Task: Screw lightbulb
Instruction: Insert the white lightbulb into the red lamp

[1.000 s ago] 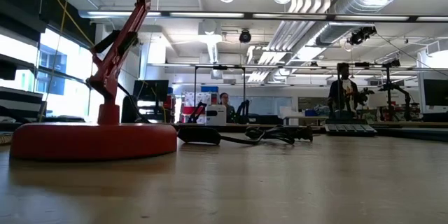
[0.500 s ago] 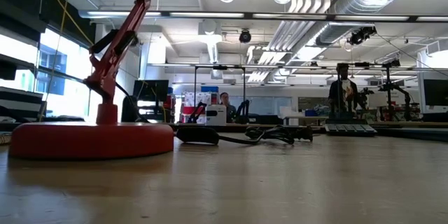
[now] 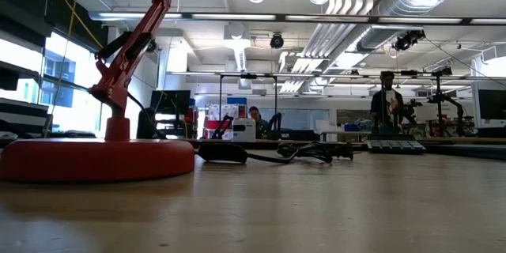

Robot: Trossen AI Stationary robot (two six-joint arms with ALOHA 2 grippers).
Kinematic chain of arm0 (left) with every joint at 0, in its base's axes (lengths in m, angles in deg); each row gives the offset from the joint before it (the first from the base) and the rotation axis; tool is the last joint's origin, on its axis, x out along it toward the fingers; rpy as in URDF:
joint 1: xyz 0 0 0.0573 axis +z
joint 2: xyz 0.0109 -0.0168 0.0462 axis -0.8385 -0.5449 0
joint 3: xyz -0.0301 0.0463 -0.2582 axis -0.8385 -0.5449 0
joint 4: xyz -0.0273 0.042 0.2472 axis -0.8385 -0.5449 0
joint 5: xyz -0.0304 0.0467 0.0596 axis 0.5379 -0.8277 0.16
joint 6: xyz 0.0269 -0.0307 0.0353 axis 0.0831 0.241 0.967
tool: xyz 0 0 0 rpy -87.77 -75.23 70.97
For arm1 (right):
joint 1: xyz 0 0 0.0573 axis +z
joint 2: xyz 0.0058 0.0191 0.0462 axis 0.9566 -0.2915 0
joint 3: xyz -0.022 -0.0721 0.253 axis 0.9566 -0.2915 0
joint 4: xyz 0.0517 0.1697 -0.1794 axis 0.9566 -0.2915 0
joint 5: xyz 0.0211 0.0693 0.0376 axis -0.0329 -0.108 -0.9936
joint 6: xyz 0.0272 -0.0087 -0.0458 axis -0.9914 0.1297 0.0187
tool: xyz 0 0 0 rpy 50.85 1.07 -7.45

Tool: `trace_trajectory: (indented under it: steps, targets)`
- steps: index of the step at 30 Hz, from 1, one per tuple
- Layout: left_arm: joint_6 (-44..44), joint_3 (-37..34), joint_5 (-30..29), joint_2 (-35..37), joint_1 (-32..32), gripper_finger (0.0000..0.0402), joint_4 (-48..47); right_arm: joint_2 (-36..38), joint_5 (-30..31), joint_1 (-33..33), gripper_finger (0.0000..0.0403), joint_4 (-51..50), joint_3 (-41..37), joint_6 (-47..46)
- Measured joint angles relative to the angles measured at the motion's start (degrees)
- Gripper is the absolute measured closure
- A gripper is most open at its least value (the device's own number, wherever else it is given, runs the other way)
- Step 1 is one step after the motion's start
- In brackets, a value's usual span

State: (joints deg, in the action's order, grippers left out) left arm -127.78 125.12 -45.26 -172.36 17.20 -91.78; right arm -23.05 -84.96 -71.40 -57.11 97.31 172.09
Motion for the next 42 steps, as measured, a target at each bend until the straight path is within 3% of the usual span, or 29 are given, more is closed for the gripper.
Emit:
trace_trajectory:
  steps: [12,22,42]
  targets:
    - [0.4,0.0,0.0,0.0,0.0,0.0401,0.0,0.0,0.4,0.7,0.0152,-0.3,0.1,0.0]
    - [1.4,0.0,-0.3,0.0,0.0,0.0401,0.0,0.1,-0.5,1.0,0.0152,-1.4,0.2,-8.0]
    - [1.9,0.0,-0.3,0.0,0.0,0.0401,0.1,0.2,1.9,2.5,0.0152,-3.6,0.3,-12.9]
